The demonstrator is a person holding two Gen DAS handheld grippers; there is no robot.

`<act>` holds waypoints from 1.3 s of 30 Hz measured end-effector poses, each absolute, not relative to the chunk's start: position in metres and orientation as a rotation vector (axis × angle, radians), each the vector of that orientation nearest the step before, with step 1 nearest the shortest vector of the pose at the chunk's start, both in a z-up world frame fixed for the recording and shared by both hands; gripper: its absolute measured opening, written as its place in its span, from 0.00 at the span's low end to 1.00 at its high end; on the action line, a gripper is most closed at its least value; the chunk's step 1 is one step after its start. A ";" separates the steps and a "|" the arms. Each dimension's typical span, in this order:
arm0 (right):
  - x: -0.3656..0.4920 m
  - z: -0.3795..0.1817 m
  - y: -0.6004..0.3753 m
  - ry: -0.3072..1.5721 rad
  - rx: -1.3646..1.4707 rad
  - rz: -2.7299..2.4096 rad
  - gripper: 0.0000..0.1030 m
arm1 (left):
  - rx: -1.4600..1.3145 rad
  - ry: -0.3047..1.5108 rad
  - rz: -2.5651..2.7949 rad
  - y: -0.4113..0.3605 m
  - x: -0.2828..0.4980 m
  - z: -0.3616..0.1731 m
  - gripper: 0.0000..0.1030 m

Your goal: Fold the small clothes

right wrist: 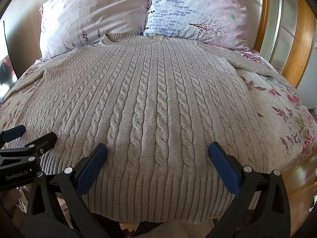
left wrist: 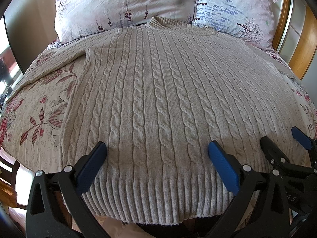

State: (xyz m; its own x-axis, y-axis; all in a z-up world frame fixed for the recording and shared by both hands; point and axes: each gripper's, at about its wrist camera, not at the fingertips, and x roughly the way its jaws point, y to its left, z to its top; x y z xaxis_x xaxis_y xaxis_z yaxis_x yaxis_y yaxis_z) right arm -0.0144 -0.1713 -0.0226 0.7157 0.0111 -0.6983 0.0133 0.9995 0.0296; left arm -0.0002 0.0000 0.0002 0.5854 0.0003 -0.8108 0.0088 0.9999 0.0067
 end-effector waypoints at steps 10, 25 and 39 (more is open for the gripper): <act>-0.015 -0.023 -0.171 0.773 0.033 -0.001 0.99 | 0.011 0.945 -0.005 0.000 0.000 0.000 0.98; -0.013 -0.023 -0.171 0.777 0.022 0.005 0.99 | 0.014 0.952 -0.005 0.000 0.000 0.000 0.98; 0.004 -0.018 -0.193 0.716 -0.005 0.187 0.99 | 0.039 0.940 -0.042 0.001 0.008 0.002 0.98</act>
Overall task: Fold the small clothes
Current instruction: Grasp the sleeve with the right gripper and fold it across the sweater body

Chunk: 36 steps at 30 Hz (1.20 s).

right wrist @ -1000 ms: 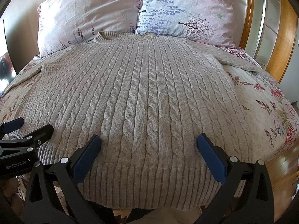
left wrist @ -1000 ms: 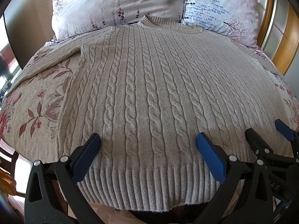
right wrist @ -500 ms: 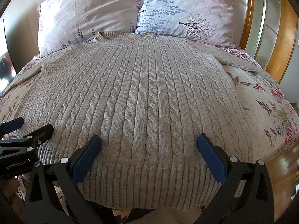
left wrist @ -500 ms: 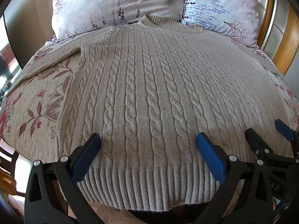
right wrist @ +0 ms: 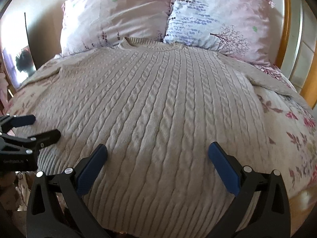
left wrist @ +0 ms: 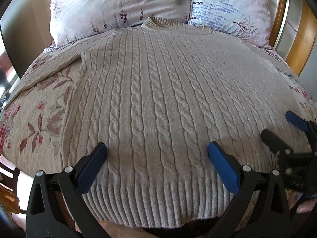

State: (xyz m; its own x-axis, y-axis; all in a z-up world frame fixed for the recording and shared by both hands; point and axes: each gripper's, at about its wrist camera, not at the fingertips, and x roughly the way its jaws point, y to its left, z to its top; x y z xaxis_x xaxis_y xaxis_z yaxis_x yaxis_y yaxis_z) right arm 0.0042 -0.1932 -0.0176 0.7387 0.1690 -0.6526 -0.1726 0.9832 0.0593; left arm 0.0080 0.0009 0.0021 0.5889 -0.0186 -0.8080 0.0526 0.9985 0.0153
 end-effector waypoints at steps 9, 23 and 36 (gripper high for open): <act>0.054 0.036 -0.338 0.654 0.365 -0.031 0.99 | 0.049 0.873 -0.075 0.004 0.041 0.023 0.98; 0.109 -0.022 -0.527 0.705 1.064 -0.311 0.48 | -0.108 0.754 -0.208 0.020 0.089 0.046 0.98; 0.121 -0.027 -0.535 0.662 1.007 -0.404 0.21 | -0.156 0.783 -0.231 0.026 0.107 0.031 0.98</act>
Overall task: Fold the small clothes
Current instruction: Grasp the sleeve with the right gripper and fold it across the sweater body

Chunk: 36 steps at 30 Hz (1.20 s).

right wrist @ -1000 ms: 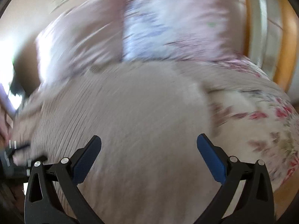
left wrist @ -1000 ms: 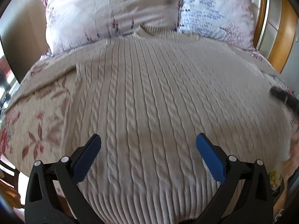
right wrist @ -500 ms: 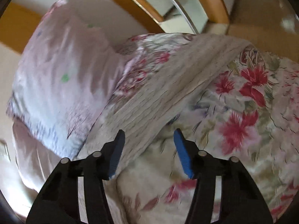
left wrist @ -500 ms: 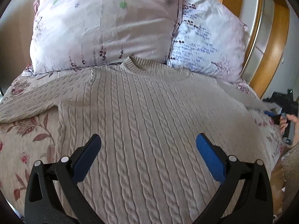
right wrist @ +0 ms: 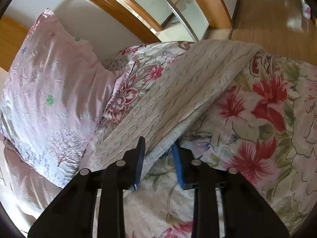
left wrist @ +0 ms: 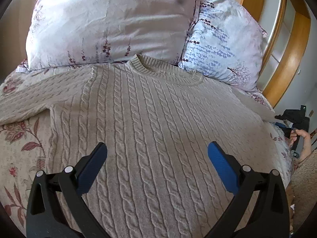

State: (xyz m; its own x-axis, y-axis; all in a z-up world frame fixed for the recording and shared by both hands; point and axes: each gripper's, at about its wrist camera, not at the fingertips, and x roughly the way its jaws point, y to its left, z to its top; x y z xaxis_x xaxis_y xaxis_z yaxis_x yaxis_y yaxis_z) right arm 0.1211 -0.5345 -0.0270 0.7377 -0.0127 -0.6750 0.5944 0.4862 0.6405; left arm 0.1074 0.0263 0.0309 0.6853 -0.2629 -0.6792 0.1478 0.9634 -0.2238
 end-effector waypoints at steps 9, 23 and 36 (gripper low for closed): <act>0.133 0.011 -0.512 0.616 0.732 -0.442 0.10 | -0.214 0.771 -0.224 0.039 0.108 0.030 0.98; 0.164 0.081 -0.348 0.556 0.347 0.004 0.10 | -0.189 0.711 -0.162 0.043 0.103 0.043 0.98; 0.151 0.036 -0.284 0.808 0.403 0.232 0.74 | -0.252 0.720 -0.181 0.059 0.100 0.045 0.98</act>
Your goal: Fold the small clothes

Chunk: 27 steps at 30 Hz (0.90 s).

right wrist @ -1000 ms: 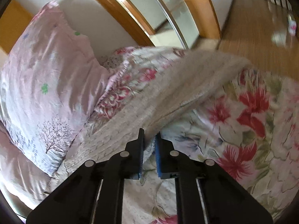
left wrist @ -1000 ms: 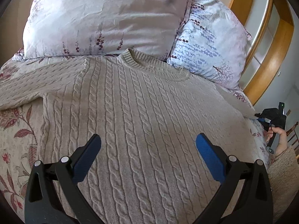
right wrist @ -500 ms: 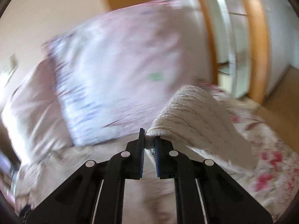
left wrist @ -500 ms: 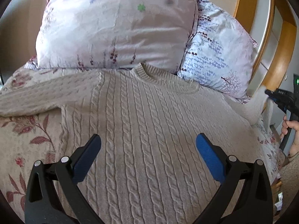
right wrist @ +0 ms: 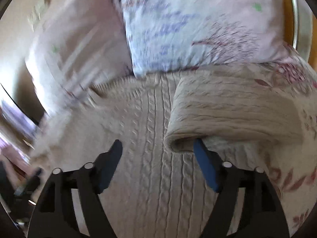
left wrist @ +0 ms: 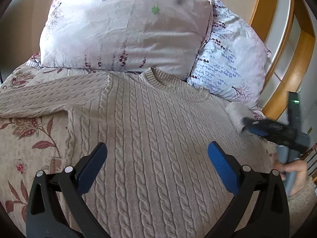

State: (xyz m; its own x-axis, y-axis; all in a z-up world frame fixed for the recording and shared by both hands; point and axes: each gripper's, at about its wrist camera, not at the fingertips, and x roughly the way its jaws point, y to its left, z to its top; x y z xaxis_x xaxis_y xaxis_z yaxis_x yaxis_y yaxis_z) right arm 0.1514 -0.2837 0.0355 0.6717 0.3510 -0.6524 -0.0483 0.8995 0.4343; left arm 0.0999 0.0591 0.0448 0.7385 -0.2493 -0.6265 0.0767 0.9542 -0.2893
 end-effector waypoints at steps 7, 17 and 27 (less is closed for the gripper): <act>0.127 0.024 -0.398 0.754 0.934 0.029 0.60 | -0.256 0.742 -0.208 0.059 0.105 0.042 0.98; 0.145 -0.021 -0.444 0.771 1.116 -0.173 0.52 | -0.160 0.744 -0.231 0.058 0.108 0.055 0.98; 0.163 0.041 -0.409 0.602 0.743 -0.149 0.10 | -0.188 0.692 -0.215 0.075 0.116 0.050 0.98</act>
State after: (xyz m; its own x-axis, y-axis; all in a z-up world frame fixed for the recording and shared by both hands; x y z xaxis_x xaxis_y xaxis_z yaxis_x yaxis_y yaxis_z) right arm 0.1629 -0.4086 0.0412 0.8221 0.0803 -0.5636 0.3331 0.7349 0.5907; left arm 0.1159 0.0754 0.0504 0.7493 -0.2573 -0.6102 0.1330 0.9611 -0.2420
